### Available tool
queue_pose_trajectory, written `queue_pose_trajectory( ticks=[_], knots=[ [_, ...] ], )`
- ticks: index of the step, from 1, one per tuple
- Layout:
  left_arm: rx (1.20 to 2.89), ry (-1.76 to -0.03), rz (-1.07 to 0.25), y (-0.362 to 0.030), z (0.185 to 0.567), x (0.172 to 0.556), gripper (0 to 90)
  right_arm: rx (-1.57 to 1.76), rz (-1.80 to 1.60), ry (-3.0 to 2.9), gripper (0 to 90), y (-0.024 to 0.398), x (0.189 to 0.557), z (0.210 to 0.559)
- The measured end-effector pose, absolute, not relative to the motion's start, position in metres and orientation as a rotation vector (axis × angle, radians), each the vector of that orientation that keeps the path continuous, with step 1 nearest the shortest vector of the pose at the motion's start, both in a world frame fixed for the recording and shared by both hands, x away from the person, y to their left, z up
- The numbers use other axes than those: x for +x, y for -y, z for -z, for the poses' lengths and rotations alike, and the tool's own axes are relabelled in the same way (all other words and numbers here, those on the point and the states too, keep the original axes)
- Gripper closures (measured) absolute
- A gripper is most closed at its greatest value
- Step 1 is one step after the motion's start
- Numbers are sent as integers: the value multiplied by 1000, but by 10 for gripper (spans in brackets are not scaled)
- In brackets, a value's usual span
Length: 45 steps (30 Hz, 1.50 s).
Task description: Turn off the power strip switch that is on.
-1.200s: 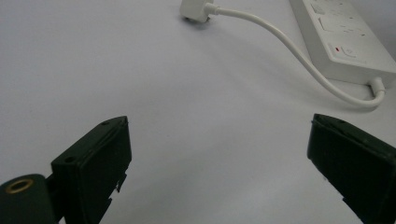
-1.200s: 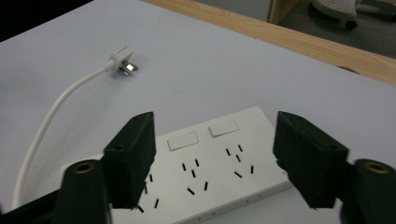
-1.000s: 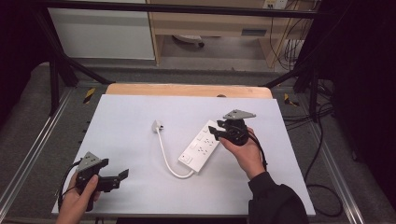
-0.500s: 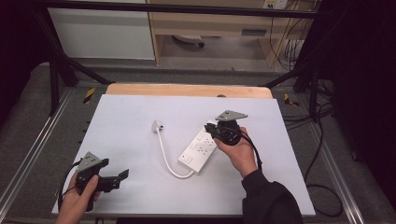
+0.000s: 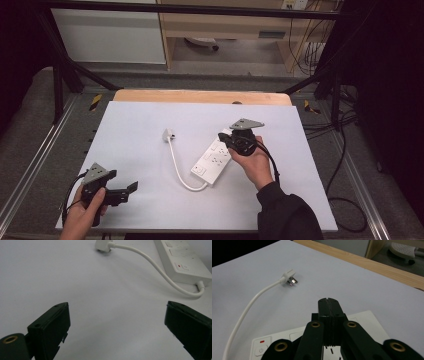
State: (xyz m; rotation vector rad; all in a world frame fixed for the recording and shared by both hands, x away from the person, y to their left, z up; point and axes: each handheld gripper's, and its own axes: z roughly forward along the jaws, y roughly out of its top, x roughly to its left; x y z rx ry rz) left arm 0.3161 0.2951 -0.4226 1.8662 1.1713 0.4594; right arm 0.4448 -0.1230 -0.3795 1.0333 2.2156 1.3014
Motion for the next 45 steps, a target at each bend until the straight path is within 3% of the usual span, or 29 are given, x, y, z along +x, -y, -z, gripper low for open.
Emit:
queue_pose_trajectory(
  ticks=[45],
  knots=[
    [1878,-1170,-459,-295,423,316,64,1002,-1241,-2328,900,94,449,400]
  ],
)
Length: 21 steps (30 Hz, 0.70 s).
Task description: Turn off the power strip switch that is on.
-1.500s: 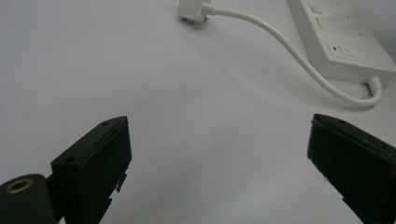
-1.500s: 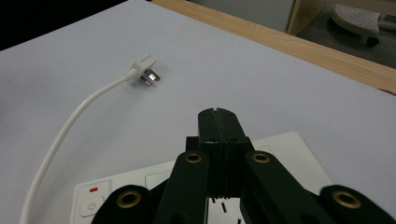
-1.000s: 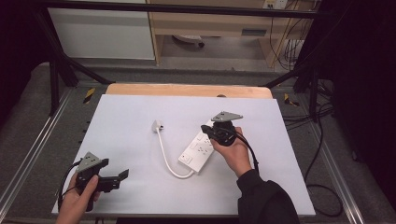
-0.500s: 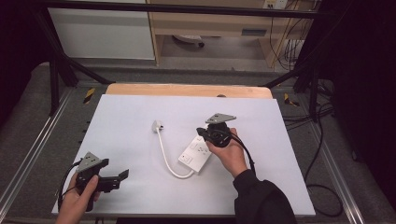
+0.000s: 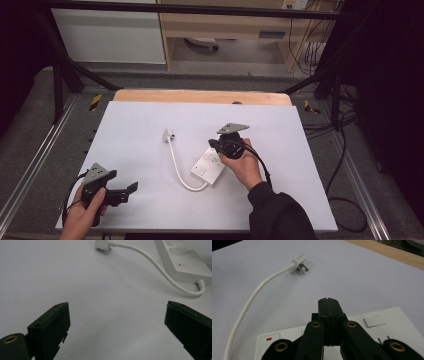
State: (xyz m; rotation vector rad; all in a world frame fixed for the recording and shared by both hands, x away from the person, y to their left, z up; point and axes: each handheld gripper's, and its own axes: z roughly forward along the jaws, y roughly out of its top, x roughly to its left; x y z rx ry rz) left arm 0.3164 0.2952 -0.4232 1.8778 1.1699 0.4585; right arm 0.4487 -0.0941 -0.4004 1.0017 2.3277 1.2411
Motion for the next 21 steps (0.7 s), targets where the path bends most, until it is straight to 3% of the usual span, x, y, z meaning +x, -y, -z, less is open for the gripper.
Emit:
queue_pose_trajectory(
  ticks=[21],
  knots=[
    [1898,-1169,-460,-295,424,317,64,1006,-1221,-2361,900,87,449,413]
  ],
)
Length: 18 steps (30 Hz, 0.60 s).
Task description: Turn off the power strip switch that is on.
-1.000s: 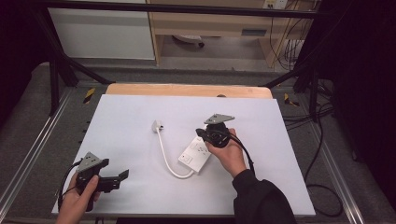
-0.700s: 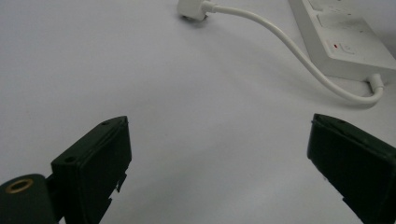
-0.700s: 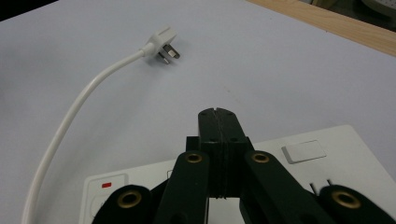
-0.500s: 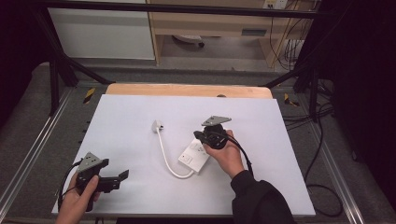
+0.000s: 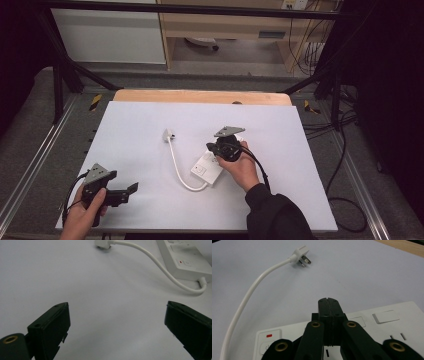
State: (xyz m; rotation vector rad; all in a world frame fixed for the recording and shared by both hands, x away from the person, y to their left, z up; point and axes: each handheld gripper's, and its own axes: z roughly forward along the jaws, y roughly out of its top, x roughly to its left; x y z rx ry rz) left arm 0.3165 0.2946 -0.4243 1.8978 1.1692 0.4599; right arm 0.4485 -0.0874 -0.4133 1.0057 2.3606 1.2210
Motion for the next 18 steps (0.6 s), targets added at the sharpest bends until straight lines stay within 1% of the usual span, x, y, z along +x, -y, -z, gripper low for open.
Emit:
queue_pose_trajectory(
  ticks=[18],
  knots=[
    [1910,-1174,-460,-294,425,317,64,1024,-1221,-2343,900,89,450,418]
  ],
)
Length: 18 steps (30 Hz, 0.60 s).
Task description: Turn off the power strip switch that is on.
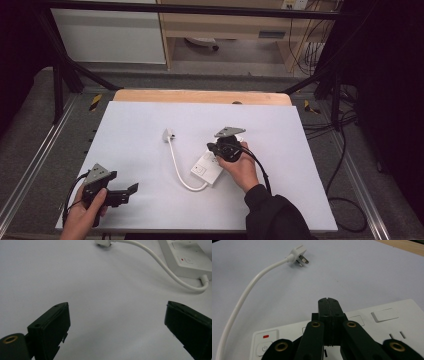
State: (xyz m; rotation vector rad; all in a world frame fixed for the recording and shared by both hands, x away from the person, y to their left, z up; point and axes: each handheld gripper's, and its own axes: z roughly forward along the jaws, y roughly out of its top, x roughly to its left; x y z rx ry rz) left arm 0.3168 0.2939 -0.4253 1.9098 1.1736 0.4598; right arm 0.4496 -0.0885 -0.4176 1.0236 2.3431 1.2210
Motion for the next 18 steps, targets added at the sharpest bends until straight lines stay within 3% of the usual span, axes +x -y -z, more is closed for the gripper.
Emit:
queue_pose_trajectory(
  ticks=[18],
  knots=[
    [1912,-1173,-456,-294,426,317,65,1047,-1186,-2366,900,86,454,427]
  ],
)
